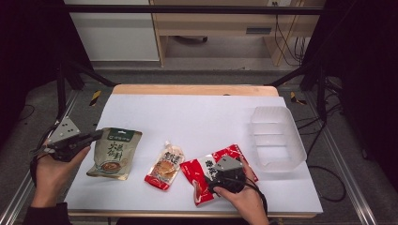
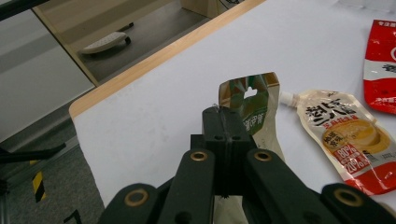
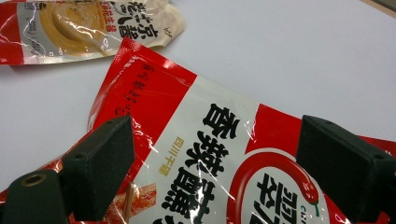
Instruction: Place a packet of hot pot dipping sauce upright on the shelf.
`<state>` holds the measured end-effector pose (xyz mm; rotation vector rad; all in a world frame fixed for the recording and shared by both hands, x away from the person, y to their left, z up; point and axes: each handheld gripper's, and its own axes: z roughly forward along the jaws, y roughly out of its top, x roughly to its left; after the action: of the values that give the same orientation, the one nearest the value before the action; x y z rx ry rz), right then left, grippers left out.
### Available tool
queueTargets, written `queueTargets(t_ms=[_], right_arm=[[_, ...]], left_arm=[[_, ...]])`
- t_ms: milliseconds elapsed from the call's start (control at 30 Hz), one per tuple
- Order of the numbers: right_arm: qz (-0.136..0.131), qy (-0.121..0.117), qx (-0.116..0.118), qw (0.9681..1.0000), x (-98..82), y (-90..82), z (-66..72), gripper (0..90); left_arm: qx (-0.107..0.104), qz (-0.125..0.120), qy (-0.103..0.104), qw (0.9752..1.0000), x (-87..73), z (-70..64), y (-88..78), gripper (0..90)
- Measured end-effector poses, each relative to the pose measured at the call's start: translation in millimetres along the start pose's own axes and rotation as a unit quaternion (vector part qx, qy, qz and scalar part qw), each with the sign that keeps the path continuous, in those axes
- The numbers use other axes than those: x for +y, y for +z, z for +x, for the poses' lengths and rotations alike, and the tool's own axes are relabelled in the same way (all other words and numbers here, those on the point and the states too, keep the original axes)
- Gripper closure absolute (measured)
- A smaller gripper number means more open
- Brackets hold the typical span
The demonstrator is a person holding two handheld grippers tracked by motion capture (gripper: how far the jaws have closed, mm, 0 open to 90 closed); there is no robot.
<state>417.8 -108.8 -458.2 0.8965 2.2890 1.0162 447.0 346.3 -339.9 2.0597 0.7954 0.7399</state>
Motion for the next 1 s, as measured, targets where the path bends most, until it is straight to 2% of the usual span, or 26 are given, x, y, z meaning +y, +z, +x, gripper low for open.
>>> queueTargets(t_ms=[233, 267, 333, 367, 500, 600, 667, 700, 933, 1000], right_arm=[[-0.006, 0.005, 0.004, 1.0000, 1.2, -0.4, 1.2, 13.0], [-0.010, 0.006, 0.007, 0.9999, 2.3, -0.3, 1.3, 13.2], [-0.024, 0.024, 0.027, 0.9991, 10.0, 1.8, 1.2, 13.5], [-0.029, 0.023, 0.028, 0.9989, 14.0, 2.6, 1.2, 13.8], [-0.039, -0.004, 0.036, 0.9986, 41.0, 9.5, 3.7, 13.4], [-0.044, -0.019, 0.048, 0.9977, 54.6, 17.7, 8.1, 13.3], [-0.049, -0.032, 0.060, 0.9965, 63.5, 25.8, 13.3, 14.4], [-0.050, -0.043, 0.069, 0.9955, 72.3, 35.2, 19.2, 16.7], [-0.046, -0.057, 0.089, 0.9934, 89.4, 56.6, 26.8, 20.9], [-0.048, -0.068, 0.091, 0.9923, 97.5, 60.8, 30.3, 22.8]], left_arm=[[-0.005, 0.005, 0.017, 0.9998, 5.6, -8.3, 2.7, 90.0], [-0.007, 0.005, 0.019, 0.9998, 6.3, -9.2, 3.1, 90.0], [-0.008, 0.004, 0.021, 0.9997, 7.2, -10.2, 3.6, 90.0], [-0.009, 0.004, 0.021, 0.9997, 7.8, -11.2, 3.6, 90.0], [-0.016, 0.002, 0.034, 0.9993, 11.7, -18.1, 3.4, 90.0], [-0.022, 0.002, 0.045, 0.9988, 15.9, -24.5, 3.7, 90.0], [-0.025, 0.000, 0.049, 0.9985, 17.9, -27.6, 3.7, 90.0], [-0.028, 0.001, 0.053, 0.9982, 18.8, -29.2, 3.7, 90.0], [-0.039, 0.002, 0.065, 0.9971, 21.9, -37.7, 5.6, 90.0], [-0.042, 0.002, 0.069, 0.9967, 23.0, -40.0, 5.3, 90.0]])
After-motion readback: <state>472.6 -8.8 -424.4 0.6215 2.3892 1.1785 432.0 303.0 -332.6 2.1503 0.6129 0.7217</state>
